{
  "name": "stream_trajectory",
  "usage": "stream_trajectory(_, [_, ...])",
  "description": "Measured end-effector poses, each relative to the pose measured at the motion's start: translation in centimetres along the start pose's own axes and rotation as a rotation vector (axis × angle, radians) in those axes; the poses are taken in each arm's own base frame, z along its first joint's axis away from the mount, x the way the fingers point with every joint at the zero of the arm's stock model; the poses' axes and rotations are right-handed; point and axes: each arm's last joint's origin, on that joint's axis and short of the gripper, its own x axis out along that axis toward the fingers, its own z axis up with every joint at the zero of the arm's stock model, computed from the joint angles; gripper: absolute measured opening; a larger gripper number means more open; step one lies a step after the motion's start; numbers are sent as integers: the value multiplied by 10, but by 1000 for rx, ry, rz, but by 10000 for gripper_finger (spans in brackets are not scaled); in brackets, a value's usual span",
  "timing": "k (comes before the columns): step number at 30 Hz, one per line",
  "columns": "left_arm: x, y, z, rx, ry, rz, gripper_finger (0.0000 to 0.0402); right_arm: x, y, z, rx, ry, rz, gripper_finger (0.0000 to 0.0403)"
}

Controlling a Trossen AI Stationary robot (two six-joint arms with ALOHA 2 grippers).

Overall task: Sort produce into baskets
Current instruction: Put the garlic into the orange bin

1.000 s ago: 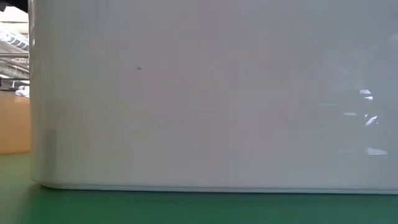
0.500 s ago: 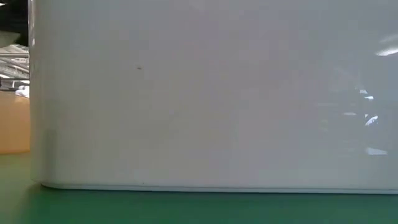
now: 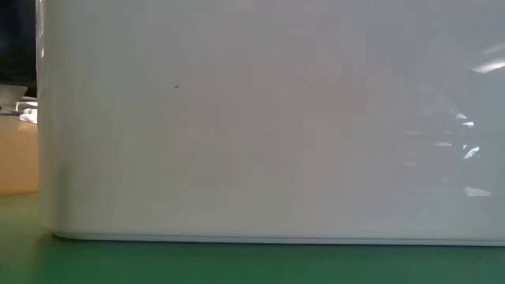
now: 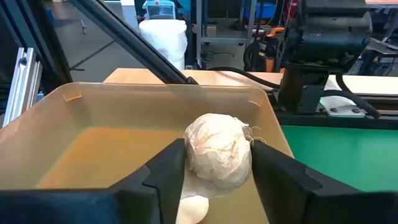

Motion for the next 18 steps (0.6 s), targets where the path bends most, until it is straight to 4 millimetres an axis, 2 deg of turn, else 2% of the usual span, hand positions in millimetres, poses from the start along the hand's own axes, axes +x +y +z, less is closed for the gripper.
stream_trajectory(7, [0, -1, 0, -23, 4, -48, 109, 0, 0, 0, 0, 1, 0, 204])
stream_trajectory(11, [0, -1, 0, -23, 4, -49, 109, -6, 0, 9, -16, 57, -4, 212])
stream_trajectory(14, [0, -2, 0, -24, 6, -60, 109, -21, -2, 35, -59, 126, -9, 214])
stream_trajectory(18, [0, -3, 0, -24, 9, -114, 109, -53, -8, 76, -73, 252, -24, 214])
